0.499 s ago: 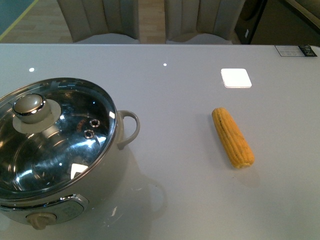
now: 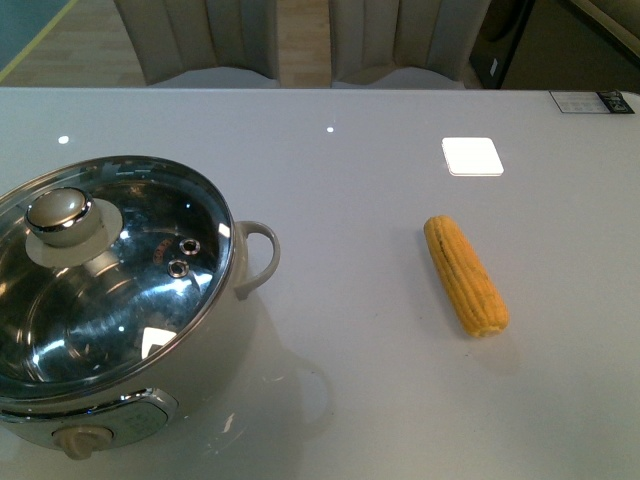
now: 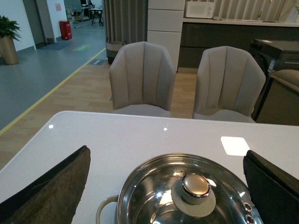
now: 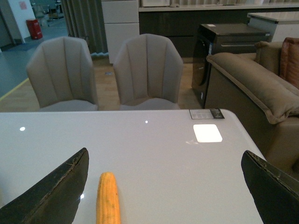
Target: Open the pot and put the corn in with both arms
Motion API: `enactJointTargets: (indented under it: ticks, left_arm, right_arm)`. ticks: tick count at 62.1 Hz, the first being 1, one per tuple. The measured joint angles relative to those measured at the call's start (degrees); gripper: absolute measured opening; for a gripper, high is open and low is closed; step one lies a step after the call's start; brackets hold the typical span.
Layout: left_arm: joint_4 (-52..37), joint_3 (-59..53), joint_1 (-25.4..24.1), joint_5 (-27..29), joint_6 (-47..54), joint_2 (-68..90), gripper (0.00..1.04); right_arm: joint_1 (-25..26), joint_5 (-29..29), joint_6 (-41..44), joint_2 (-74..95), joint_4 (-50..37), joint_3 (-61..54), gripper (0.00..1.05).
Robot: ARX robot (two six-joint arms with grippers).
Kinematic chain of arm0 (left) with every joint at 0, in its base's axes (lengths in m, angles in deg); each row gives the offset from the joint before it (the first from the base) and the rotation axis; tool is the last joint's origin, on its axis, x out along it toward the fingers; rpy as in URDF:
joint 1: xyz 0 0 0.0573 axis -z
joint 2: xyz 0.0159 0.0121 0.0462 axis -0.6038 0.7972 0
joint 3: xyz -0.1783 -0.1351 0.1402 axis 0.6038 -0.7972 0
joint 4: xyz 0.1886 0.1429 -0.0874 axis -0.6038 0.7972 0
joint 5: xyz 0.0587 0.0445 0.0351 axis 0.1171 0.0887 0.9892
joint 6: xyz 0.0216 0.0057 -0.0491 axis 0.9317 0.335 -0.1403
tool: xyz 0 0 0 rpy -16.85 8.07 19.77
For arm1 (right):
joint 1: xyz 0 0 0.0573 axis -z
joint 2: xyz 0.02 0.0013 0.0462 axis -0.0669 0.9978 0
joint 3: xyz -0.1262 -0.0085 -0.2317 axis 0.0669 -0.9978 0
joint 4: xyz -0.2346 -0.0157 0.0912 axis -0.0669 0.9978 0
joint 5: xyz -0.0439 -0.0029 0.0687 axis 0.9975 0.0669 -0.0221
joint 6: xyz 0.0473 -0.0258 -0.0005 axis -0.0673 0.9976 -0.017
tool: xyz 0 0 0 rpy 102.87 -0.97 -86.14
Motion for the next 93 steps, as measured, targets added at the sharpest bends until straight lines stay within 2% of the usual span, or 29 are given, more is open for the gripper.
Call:
enactJointTargets:
  ticks: [41,45,48,58,69,82,93]
  left_arm:
    - [0.0,0.0,0.0,0.0,0.0,0.0,0.98]
    - [9.3,3.7,2.4,5.3,-5.4,6.1,0.98]
    - [9.6,4.7,3.9,6.4,-7.1,10.9,0.98]
    - [-0.2,7.4,7.5,7.7,-9.1,23.5,0.98]
    - [-18.3,10.6,11.1,7.7,-8.6,44.3,0.98]
    - [-38.5,16.6,12.2,8.6,-7.6,72.7,0.98]
    - [-45.3,21.2,13.0,9.1,-6.2,88.5,0.98]
  right_arm:
    - [0.0,0.0,0.0,0.0,0.0,0.0,0.96]
    - [0.0,0.0,0.0,0.0,0.0,0.0,0.96]
    - [0.0,0.0,0.0,0.0,0.0,0.0,0.96]
    - [0.0,0.0,0.0,0.0,0.0,0.0,0.96]
    - [0.0,0.0,0.0,0.0,0.0,0.0,0.96]
    - [0.0,0.0,0.0,0.0,0.0,0.0,0.96]
    - [0.0,0.0,0.0,0.0,0.0,0.0,0.96]
